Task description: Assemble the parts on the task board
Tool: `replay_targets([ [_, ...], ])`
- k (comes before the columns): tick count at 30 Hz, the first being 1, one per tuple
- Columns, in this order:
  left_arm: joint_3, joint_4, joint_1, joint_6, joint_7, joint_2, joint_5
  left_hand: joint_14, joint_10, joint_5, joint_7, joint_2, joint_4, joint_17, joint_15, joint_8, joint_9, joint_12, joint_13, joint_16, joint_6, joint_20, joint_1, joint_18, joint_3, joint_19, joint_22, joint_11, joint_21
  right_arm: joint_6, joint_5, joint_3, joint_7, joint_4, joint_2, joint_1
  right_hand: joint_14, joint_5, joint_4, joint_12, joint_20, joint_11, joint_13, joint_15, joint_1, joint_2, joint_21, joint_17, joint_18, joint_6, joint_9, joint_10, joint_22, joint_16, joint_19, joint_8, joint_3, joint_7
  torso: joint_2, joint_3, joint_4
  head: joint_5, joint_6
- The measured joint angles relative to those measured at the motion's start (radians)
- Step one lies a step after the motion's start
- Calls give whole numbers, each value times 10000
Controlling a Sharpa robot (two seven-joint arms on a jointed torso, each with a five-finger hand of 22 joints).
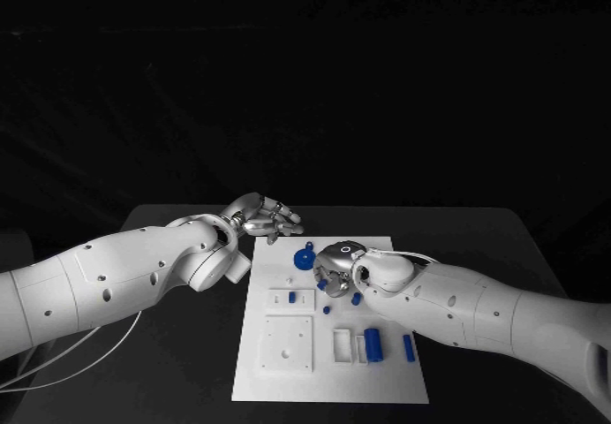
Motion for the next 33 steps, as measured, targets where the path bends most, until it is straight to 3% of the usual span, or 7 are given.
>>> replay_targets([
  [7,-1,48,0,12,-34,-56,4,34,25,0,-1,0,26,8,35,0,0,0,0,0,-1,1,0,2,-27,0,0,25,0,-135,-53,-13,-1,-2,-31,-12,11,-1,28,0,1,-22,36,-46,-77,-6,38,0,65,16,53,22,0,0,-1,27,-28,-13,5,0,-1,-18,0],
  [17,-8,42,1,50,-76,-212,31,34,26,0,-6,40,65,48,35,0,-1,-42,1,-41,-6,2,-41,5,-65,0,0,26,0,-885,140,-60,1,296,-584,-66,45,189,165,0,1,-89,89,-78,-212,-143,43,11,67,104,15,89,0,0,0,26,1,-36,6,-3,-6,-34,38],
  [18,-9,28,1,52,-79,-221,46,34,25,0,-6,41,65,48,35,0,-1,-47,1,-41,-6,2,-41,5,-65,0,1,26,0,-969,176,-61,2,351,-635,-65,60,196,167,0,1,-94,89,-93,-246,-177,44,11,68,118,17,94,0,0,1,27,2,-29,6,-4,-11,-34,39],
  [19,-10,5,1,57,-82,-226,70,34,25,0,-6,41,91,49,35,0,-1,-47,1,-41,-7,2,-41,6,-91,-1,0,26,0,-1083,226,-62,6,431,-694,-53,83,213,230,-14,-6,-93,89,-113,-249,-169,44,10,67,408,90,94,0,0,41,110,7,124,6,-4,-12,-33,40],
  [22,-11,-55,1,69,-86,-232,137,34,25,0,-7,40,92,63,35,0,-1,-47,1,-41,-7,2,-41,7,-92,-1,1,26,-19,-1314,326,-61,18,641,-812,19,85,234,237,-19,-19,-93,105,-114,-288,-137,44,10,67,493,55,95,0,0,56,77,17,188,5,-4,-18,-29,54],
  [33,-26,-201,1,140,-125,-254,330,33,23,0,-17,91,208,99,36,0,-2,-47,1,-79,-17,3,-91,12,-98,-2,1,24,-39,-1770,626,7,44,1037,-1080,159,86,274,332,-19,-41,-127,114,-113,-307,-270,43,19,66,505,40,130,-1,0,143,77,57,205,6,-4,-13,-84,113],
])
